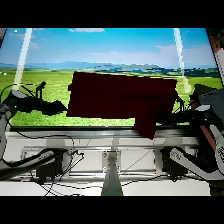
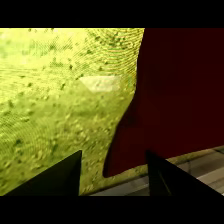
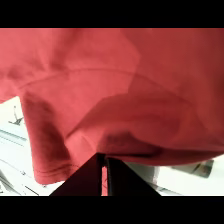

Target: Fold the clothes and pants, and hang the long-sleeved shirts on hangers.

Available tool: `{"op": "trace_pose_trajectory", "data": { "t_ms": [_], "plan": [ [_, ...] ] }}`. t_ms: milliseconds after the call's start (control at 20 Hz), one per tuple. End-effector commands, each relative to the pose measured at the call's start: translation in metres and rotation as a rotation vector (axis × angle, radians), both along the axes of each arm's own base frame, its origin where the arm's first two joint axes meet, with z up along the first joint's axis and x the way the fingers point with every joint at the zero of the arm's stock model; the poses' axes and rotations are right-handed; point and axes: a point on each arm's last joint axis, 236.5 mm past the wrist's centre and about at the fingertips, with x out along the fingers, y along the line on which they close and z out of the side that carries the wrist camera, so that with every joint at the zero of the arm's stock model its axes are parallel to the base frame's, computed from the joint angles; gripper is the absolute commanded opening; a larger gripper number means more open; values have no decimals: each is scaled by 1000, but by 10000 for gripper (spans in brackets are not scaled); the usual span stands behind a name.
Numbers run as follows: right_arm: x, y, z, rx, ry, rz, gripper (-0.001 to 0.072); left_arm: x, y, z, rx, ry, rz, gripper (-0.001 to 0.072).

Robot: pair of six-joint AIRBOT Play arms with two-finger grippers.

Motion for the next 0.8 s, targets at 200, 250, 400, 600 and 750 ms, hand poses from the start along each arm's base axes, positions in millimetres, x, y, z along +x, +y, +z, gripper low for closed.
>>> {"op": "trace_pose_trajectory", "data": {
  "t_ms": [200,250,400,600,750],
  "plan": [
    [36,10,30,75,-183,10,17,-27,-38,-21,-91,75,-141,80],
    [40,9,39,84,-197,31,17,-33,-45,-12,-135,70,-201,28],
    [47,4,71,94,-238,131,17,-37,-55,22,-252,34,-351,27],
    [105,-1,128,121,-421,49,17,32,-80,85,-418,-184,-250,27],
    [178,-25,157,87,-604,-231,17,111,-86,126,-501,-406,5,26]
  ]
}}
